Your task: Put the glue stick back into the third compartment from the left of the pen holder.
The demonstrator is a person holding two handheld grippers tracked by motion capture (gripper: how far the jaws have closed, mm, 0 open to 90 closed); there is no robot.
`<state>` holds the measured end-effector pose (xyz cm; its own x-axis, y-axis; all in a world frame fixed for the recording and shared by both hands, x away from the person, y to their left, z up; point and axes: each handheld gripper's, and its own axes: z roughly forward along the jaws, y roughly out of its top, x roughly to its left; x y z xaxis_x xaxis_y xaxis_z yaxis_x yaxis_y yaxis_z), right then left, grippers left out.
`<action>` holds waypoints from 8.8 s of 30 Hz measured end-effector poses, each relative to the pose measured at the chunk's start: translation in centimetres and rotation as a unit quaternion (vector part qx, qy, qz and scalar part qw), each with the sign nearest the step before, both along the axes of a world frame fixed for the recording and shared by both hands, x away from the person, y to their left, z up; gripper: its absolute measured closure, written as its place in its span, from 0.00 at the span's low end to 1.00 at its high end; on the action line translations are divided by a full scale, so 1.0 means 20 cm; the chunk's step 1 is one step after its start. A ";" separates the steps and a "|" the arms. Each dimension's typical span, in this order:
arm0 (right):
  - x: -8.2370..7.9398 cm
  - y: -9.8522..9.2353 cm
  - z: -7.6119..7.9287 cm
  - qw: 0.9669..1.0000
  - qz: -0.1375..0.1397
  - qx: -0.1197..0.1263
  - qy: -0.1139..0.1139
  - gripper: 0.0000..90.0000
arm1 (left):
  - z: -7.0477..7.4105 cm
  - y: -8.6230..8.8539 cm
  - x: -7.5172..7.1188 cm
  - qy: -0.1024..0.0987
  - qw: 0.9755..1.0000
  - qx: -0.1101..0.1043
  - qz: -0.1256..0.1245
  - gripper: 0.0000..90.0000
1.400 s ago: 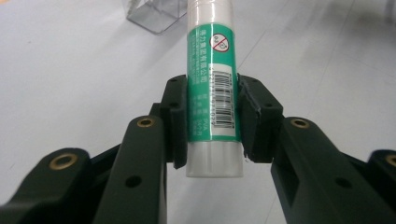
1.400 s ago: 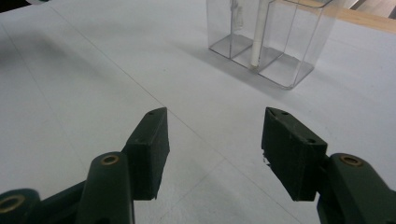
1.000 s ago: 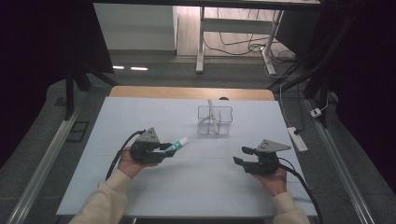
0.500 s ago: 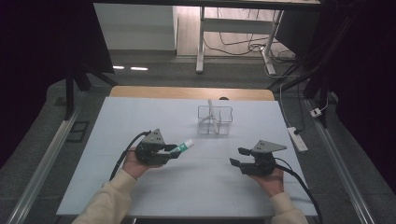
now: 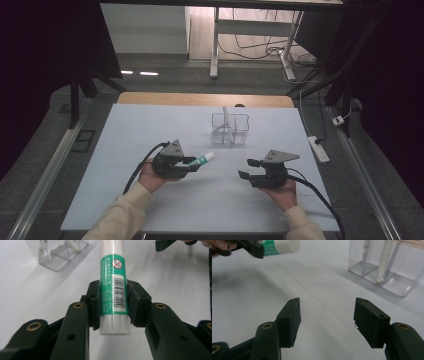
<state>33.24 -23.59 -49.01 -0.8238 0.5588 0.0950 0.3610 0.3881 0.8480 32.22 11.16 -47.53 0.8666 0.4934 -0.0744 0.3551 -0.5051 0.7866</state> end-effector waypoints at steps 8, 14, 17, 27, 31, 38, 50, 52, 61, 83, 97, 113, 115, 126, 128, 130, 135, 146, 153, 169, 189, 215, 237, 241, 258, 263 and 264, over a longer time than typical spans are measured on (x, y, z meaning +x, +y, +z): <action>0.00 0.08 -0.01 1.000 0.016 0.009 0.008 0.42 | 0.00 -0.06 0.00 -0.005 1.000 0.001 -0.008 0.73; 0.00 0.10 -0.01 1.000 0.019 0.017 0.014 0.42 | 0.00 -0.08 0.00 -0.009 1.000 0.001 -0.011 0.73; 0.00 0.10 -0.01 1.000 0.017 0.021 0.015 0.42 | -0.01 -0.09 0.00 -0.011 1.000 0.001 -0.012 0.73; 0.01 0.15 0.00 0.999 0.022 0.031 0.014 0.42 | -0.01 -0.15 0.00 -0.015 1.000 -0.002 -0.018 0.73; 0.03 0.16 0.00 0.999 0.020 0.038 0.015 0.42 | -0.02 -0.17 0.00 -0.014 1.000 -0.001 -0.024 0.73; 0.04 0.17 0.00 0.998 0.020 0.048 0.019 0.42 | -0.02 -0.20 -0.01 -0.018 0.999 0.001 -0.034 0.73; 0.04 0.21 0.00 0.997 0.039 0.056 0.024 0.46 | -0.03 -0.24 -0.02 -0.021 0.999 0.002 -0.046 0.73; 0.04 0.21 0.01 0.997 0.045 0.059 0.028 0.48 | -0.03 -0.25 -0.02 -0.022 0.999 0.002 -0.047 0.73; 0.03 0.21 0.02 0.996 0.043 0.068 0.030 0.52 | -0.04 -0.26 -0.02 -0.028 0.998 0.016 -0.054 0.72; 0.02 0.22 0.05 0.993 0.048 0.109 0.021 0.65 | -0.06 -0.33 -0.04 -0.057 0.995 0.073 -0.049 0.72; 0.02 0.22 0.06 0.989 0.068 0.130 0.026 0.72 | -0.08 -0.35 -0.04 -0.064 0.993 0.082 -0.047 0.71; 0.01 0.21 0.07 0.991 0.052 0.119 0.007 0.72 | -0.06 -0.29 -0.02 -0.033 0.998 0.041 -0.034 0.47; 0.01 0.21 0.08 0.992 0.049 0.119 0.004 0.72 | -0.06 -0.28 -0.02 -0.032 0.998 0.041 -0.027 0.45; 0.01 0.17 0.12 0.994 0.029 0.099 -0.023 0.72 | -0.05 -0.09 -0.06 -0.023 0.999 0.040 0.015 0.41; 0.01 0.16 0.13 0.995 0.024 0.096 -0.028 0.72 | -0.05 -0.03 -0.08 -0.021 0.999 0.039 0.025 0.41; 0.02 0.15 0.15 0.995 0.020 0.096 -0.031 0.72 | -0.06 0.03 -0.10 -0.019 0.998 0.041 0.034 0.41; 0.03 0.12 0.17 0.994 0.011 0.097 -0.041 0.72 | -0.07 0.13 -0.14 -0.015 0.998 0.038 0.054 0.41; 0.08 0.09 0.20 0.995 -0.008 0.092 -0.048 0.72 | -0.07 0.27 -0.19 -0.016 0.996 0.030 0.078 0.40; 0.09 0.06 0.22 0.994 -0.019 0.090 -0.052 0.72 | -0.09 0.35 -0.21 -0.011 0.995 0.032 0.092 0.40; 0.17 0.02 0.31 0.993 -0.051 0.084 -0.069 0.72 | -0.12 0.46 -0.26 -0.004 0.993 0.025 0.113 0.39; 0.44 0.02 0.44 0.987 -0.121 0.069 -0.081 0.72 | -0.12 0.51 -0.26 -0.003 0.992 0.023 0.126 0.38; 0.60 0.11 0.38 0.989 -0.132 0.024 -0.058 0.60 | -0.14 0.52 -0.25 -0.008 0.991 0.031 0.133 0.38; 0.35 0.05 0.32 0.994 -0.081 -0.017 -0.065 0.50 | -0.15 0.52 -0.25 -0.003 0.990 0.032 0.134 0.38; 0.30 0.00 0.28 0.995 -0.079 -0.022 -0.058 0.49 | -0.15 0.52 -0.24 -0.002 0.990 0.033 0.135 0.38; 0.09 -0.17 0.11 0.996 -0.073 -0.043 -0.035 0.49 | -0.15 0.52 -0.24 -0.002 0.990 0.029 0.137 0.38; 0.05 -0.25 0.05 0.996 -0.074 -0.042 -0.027 0.48 | -0.15 0.52 -0.24 -0.002 0.990 0.030 0.137 0.38; 0.05 -0.26 0.04 0.996 -0.074 -0.040 -0.026 0.48 | -0.15 0.52 -0.24 -0.002 0.990 0.030 0.137 0.38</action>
